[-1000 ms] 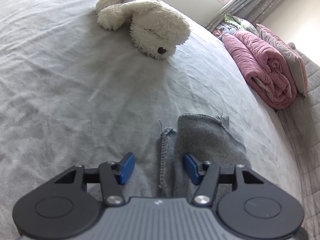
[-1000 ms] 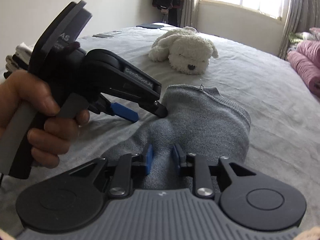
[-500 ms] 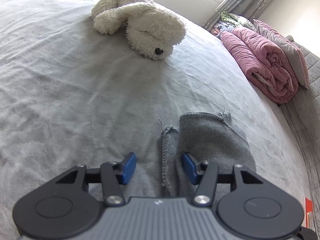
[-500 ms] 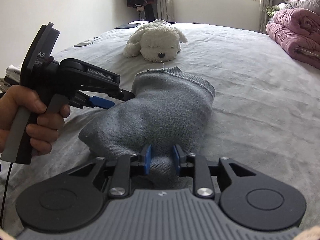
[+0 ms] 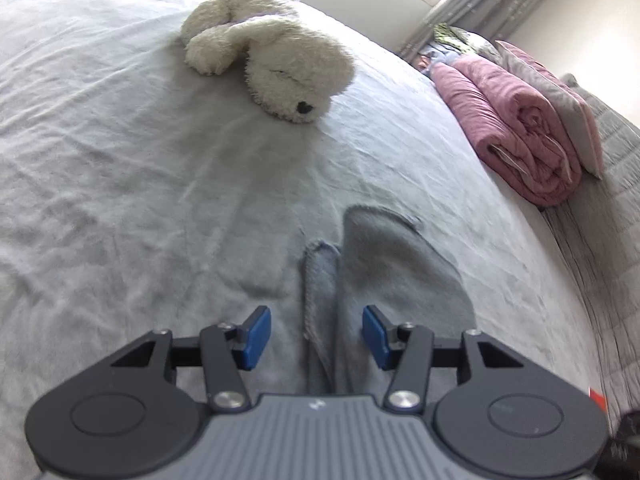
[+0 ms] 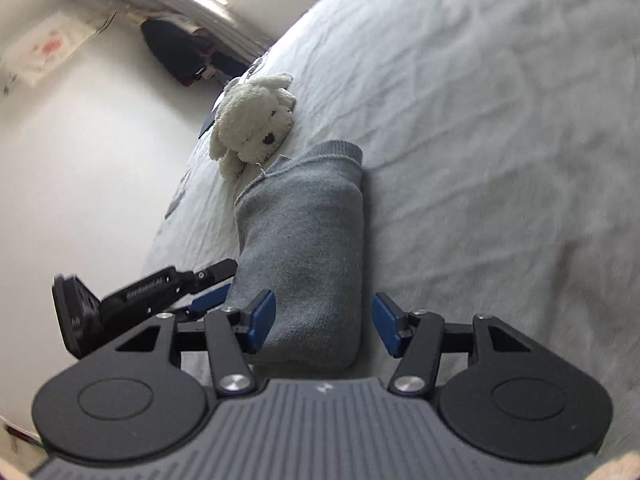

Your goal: Fold clothes

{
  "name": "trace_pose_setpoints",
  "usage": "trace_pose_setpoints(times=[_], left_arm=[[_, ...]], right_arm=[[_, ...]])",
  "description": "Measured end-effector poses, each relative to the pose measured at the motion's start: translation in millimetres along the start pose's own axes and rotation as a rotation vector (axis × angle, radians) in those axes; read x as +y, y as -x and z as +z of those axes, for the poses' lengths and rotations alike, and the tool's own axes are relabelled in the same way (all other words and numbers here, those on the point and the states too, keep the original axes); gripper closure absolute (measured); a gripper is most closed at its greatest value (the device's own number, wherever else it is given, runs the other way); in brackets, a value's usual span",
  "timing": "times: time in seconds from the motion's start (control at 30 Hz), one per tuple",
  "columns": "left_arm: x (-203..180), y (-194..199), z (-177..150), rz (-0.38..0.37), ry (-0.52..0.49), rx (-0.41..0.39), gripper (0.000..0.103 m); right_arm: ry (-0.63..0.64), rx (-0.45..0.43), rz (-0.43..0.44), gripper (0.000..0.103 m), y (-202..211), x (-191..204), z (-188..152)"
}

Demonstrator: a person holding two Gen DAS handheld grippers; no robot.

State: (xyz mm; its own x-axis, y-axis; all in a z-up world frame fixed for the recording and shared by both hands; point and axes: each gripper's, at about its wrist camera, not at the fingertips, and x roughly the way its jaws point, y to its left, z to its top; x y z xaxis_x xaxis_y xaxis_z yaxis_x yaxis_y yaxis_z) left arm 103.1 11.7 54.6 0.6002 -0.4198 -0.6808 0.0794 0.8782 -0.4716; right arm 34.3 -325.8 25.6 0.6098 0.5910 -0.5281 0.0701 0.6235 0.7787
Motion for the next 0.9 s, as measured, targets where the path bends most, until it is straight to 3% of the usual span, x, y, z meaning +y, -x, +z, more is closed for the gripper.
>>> trace_pose_setpoints(times=[0.1, 0.23, 0.37, 0.47, 0.63, 0.8, 0.9], left_arm=[[-7, 6, -8, -0.019, -0.037, 0.004, 0.052], [-12, -3, -21, 0.033, -0.087, 0.047, 0.051], [-1, -7, -19, 0.031, -0.034, 0.08, 0.044], [7, -11, -19, 0.02, 0.015, 0.099, 0.044], [5, -12, -21, 0.02, 0.01, 0.096, 0.043], [11, -12, -19, 0.004, 0.046, 0.109, 0.043], [11, -12, -18, 0.001, 0.06, 0.116, 0.043]], right_arm=[[-0.095, 0.042, 0.031, 0.045, -11, -9, -6], [-0.136, 0.045, 0.052, 0.043, -16, -14, -13], [-0.206, 0.003, 0.107, 0.042, -18, -21, -15], [-0.195, -0.01, 0.125, 0.041, -21, -18, -17], [-0.153, -0.035, 0.135, 0.041, -24, -14, -20], [-0.117, -0.07, 0.102, 0.041, -24, -7, -24], [-0.095, -0.091, 0.082, 0.052, -25, -3, -27]])
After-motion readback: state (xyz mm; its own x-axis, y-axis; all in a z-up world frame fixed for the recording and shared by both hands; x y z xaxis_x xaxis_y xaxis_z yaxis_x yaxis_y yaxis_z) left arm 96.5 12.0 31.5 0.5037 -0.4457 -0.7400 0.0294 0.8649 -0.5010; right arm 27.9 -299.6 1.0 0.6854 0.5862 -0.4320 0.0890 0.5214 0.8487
